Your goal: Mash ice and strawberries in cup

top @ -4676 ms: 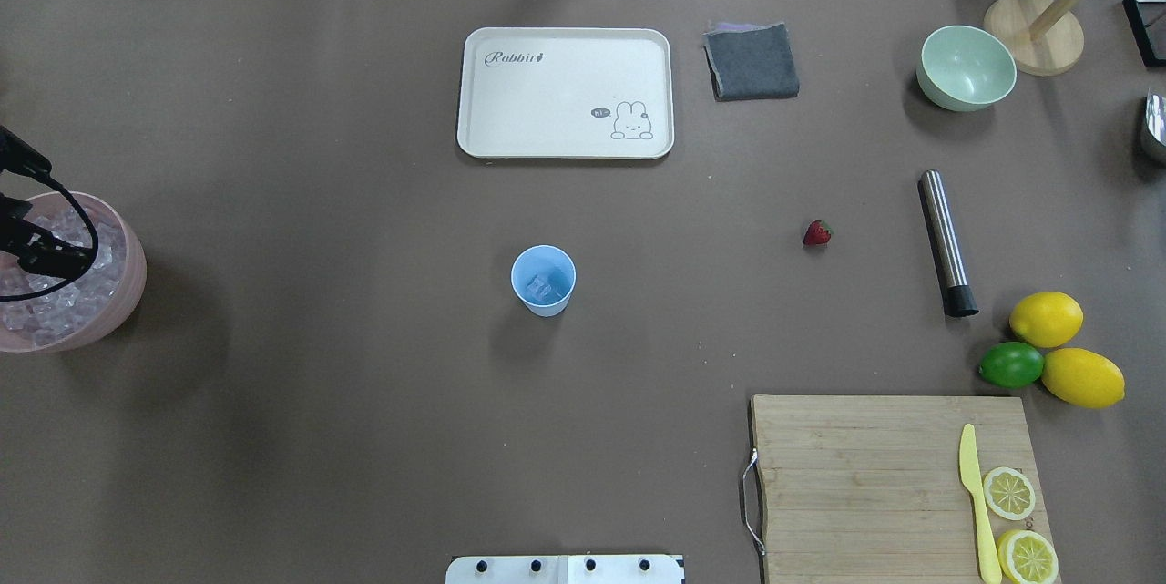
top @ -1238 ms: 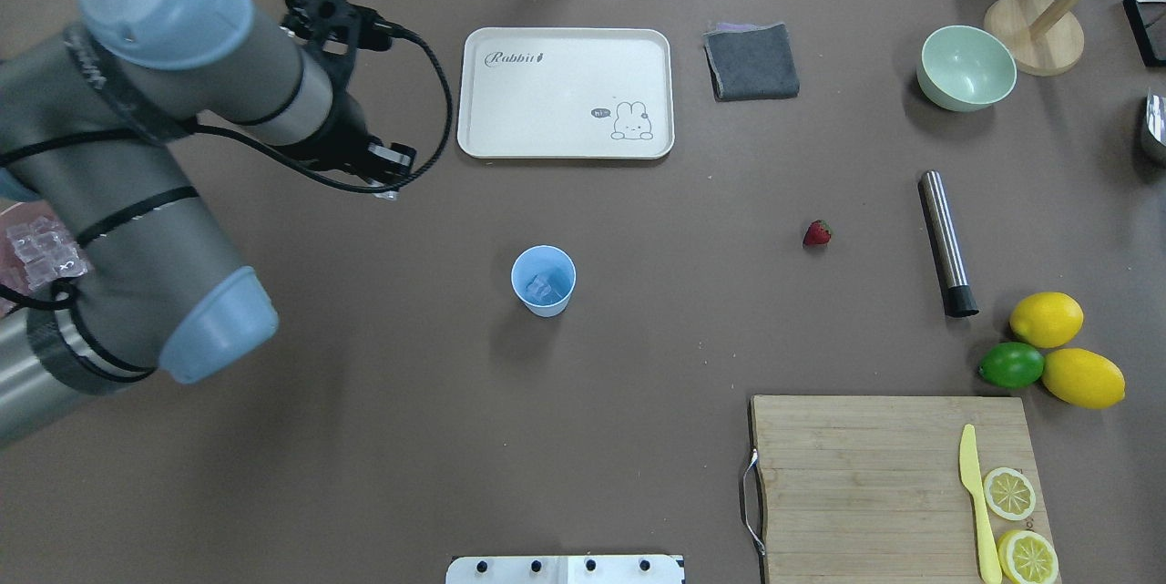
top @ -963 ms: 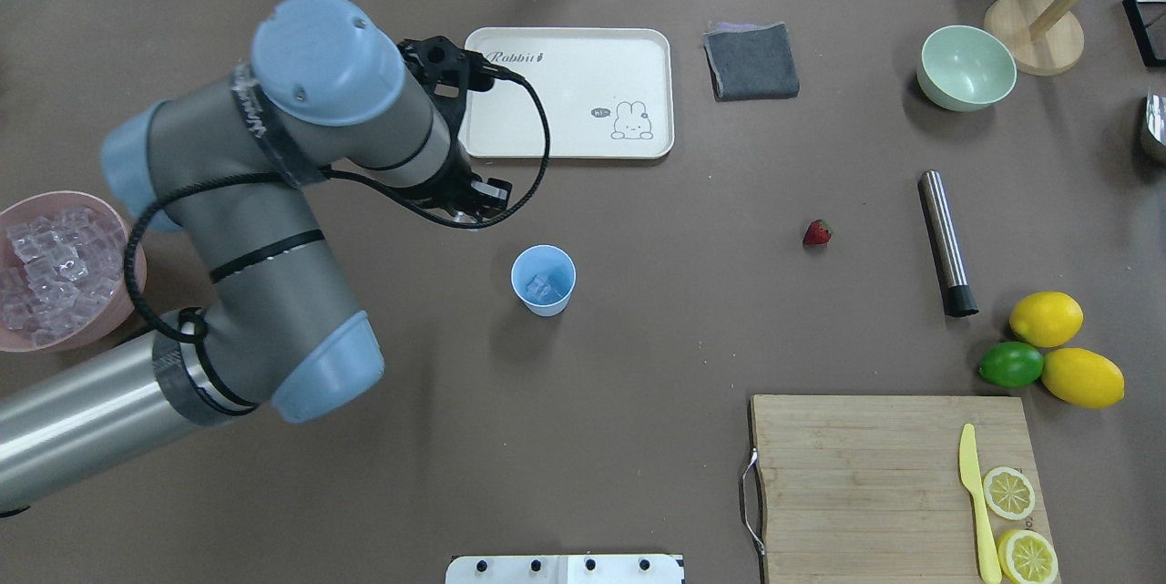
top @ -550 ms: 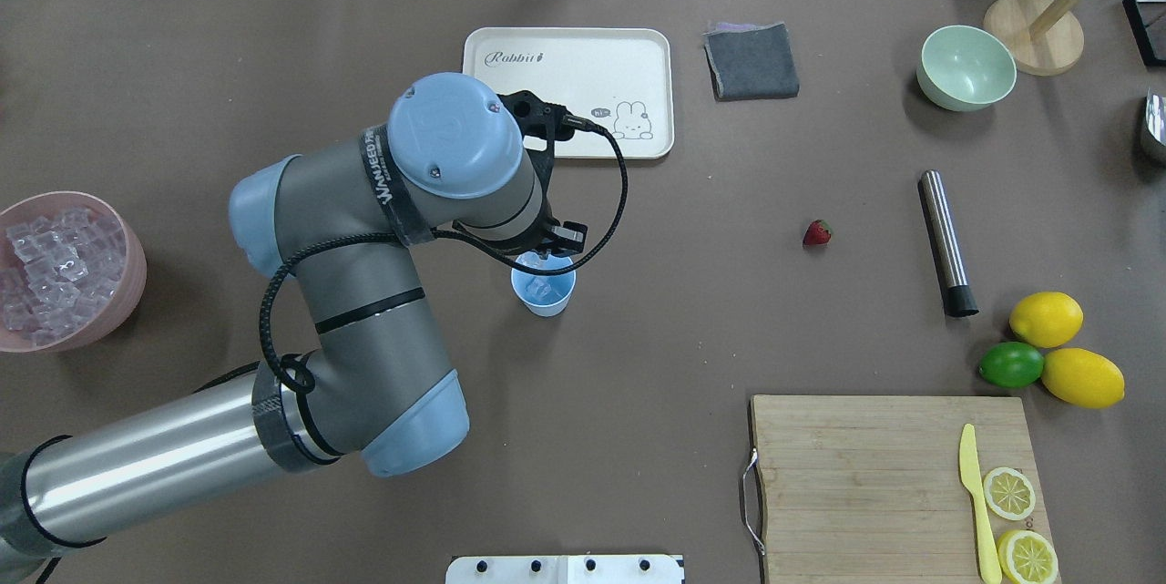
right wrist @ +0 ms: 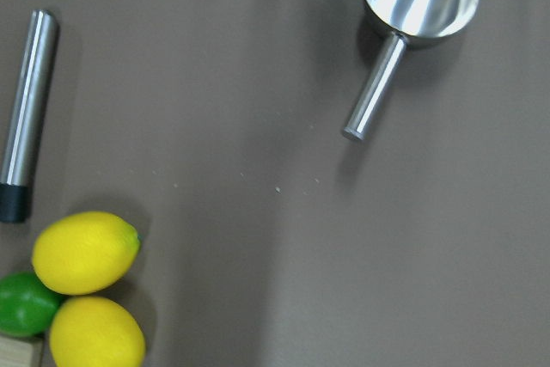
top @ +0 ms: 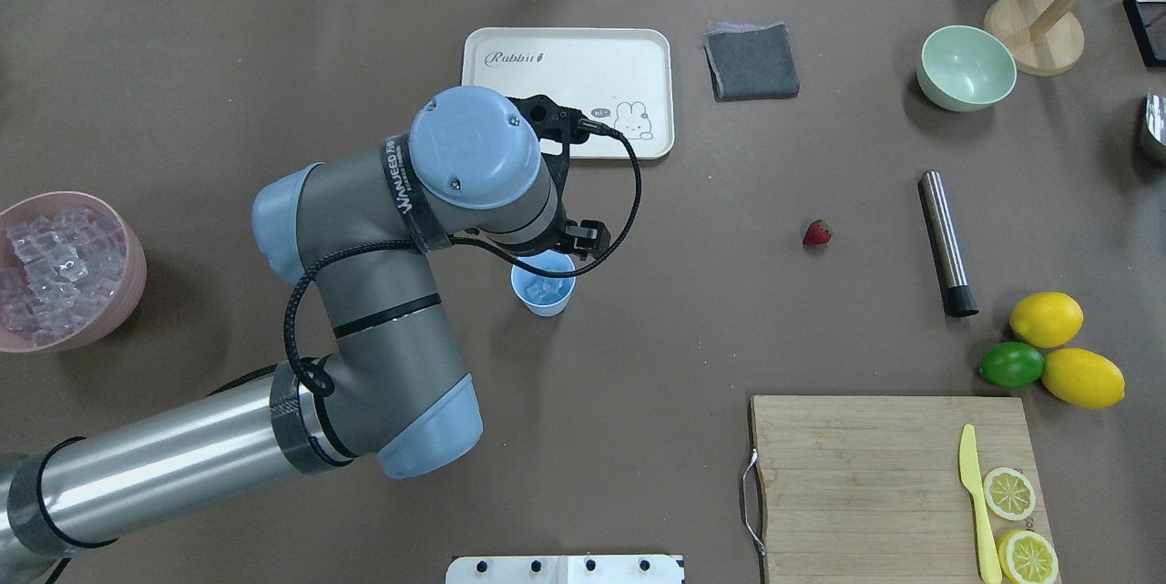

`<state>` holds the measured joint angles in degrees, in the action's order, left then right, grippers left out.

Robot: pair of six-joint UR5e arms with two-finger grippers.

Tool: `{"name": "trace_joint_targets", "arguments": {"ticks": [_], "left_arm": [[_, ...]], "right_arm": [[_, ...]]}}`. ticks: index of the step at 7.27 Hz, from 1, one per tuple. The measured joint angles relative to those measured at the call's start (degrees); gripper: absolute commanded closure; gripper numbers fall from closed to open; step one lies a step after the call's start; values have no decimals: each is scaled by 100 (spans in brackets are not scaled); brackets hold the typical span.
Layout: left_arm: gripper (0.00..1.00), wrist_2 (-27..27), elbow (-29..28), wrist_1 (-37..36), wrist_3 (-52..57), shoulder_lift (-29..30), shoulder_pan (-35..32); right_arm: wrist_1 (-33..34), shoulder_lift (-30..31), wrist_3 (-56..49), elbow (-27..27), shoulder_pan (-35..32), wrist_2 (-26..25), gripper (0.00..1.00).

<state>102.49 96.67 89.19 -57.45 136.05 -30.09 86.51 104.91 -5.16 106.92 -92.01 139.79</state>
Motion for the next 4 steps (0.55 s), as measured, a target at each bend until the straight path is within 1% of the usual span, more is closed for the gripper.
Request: {"name": "trace_joint_targets", "arguments": {"ticks": [1,2,4], "left_arm": [[3,23,225,-44,199,-193,-185],[3,175,499,-90,467,-522,-415],[3,699,987,-104,1071,-1311,-967]], "right_arm": [[-8,-325,539,8,329,98,0],[-18,-766,1209,11,751,147,0],[-33,-1720,2627,15,1754,94,0]]}}
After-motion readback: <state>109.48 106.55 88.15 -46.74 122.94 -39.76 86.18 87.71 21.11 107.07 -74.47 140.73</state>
